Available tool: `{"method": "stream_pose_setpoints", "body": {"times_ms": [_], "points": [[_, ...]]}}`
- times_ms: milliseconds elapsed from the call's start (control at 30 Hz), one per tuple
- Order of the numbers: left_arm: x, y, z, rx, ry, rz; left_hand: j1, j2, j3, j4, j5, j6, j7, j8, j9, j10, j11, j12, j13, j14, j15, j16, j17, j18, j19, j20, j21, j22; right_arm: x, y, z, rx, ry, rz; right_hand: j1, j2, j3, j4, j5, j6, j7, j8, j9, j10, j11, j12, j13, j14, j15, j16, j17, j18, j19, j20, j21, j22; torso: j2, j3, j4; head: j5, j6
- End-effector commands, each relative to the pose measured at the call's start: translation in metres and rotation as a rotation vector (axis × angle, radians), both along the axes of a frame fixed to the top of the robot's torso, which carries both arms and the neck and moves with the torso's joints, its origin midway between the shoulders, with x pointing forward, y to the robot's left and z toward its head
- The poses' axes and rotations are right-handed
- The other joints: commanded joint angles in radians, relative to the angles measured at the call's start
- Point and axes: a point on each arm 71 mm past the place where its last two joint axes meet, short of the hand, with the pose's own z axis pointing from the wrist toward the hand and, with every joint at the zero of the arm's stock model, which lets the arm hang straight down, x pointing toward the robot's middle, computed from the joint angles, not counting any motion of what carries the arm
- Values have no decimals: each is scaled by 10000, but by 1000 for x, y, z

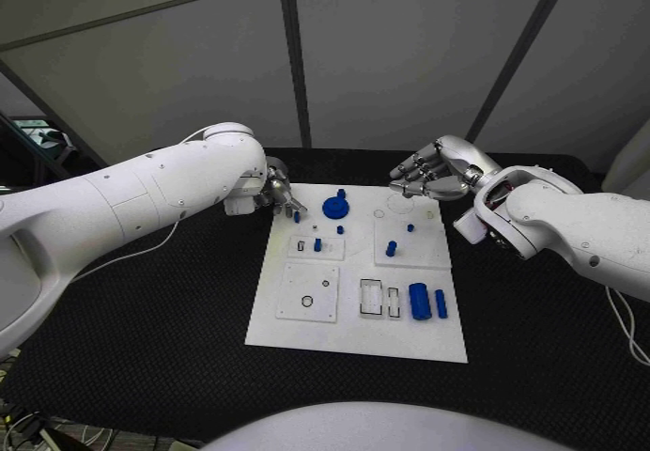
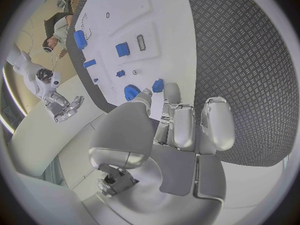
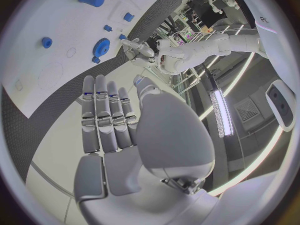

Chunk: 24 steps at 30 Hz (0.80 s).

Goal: Assemble the parts on the task board

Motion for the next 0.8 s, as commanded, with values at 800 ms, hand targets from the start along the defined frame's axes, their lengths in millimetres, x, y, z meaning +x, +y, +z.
{"method": "stream_pose_setpoints", "body": {"times_ms": [800], "points": [[-3,-3,-1,-862,583,3,1570,414,1134,-938,-50,151,-133,-21,-105,100,-135,-117,-353,441,-153,72,122,-144,97,-112,109,144,0,2,0,-2,37,92,-58,123,2,-12,95,-69,-35,-28,-4,-68,16,-21,-16,-32,19,-26,-16,30,36,45,-80,-27,-3,4,3,6,-83]]}}
